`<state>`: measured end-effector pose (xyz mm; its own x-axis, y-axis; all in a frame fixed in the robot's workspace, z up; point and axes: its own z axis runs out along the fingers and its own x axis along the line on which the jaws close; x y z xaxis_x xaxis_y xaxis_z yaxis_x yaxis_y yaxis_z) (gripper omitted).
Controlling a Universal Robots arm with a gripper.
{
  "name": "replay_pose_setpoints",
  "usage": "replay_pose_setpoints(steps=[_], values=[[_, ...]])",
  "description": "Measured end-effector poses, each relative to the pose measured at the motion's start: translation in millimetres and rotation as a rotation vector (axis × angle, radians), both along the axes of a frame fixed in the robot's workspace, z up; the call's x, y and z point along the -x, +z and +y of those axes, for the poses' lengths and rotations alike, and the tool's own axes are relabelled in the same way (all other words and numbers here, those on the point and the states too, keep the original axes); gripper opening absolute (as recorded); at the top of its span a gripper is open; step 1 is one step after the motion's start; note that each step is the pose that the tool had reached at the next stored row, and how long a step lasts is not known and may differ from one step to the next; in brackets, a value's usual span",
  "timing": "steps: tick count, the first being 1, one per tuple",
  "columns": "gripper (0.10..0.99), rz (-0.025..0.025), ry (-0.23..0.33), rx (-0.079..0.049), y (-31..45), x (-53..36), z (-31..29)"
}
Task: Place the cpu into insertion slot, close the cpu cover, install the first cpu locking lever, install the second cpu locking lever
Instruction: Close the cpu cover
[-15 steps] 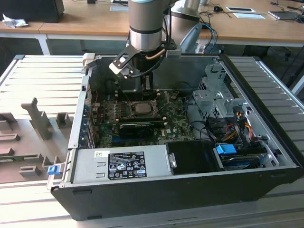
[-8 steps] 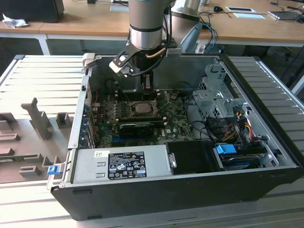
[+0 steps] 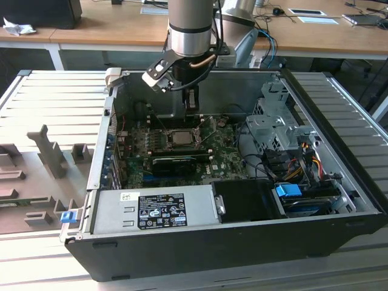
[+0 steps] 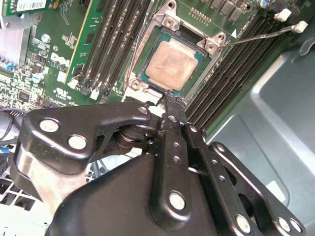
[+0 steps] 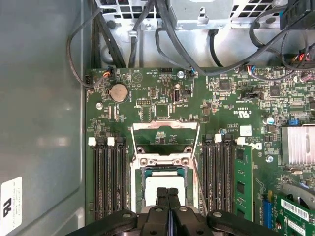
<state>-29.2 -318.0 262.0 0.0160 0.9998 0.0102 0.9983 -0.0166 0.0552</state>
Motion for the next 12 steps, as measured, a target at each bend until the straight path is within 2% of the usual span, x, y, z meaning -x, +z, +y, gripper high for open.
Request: replay_pose_setpoints(steps=[12], values=[[0.106,0.0001,0.0,0.001,6.0,-1.3,0.2]])
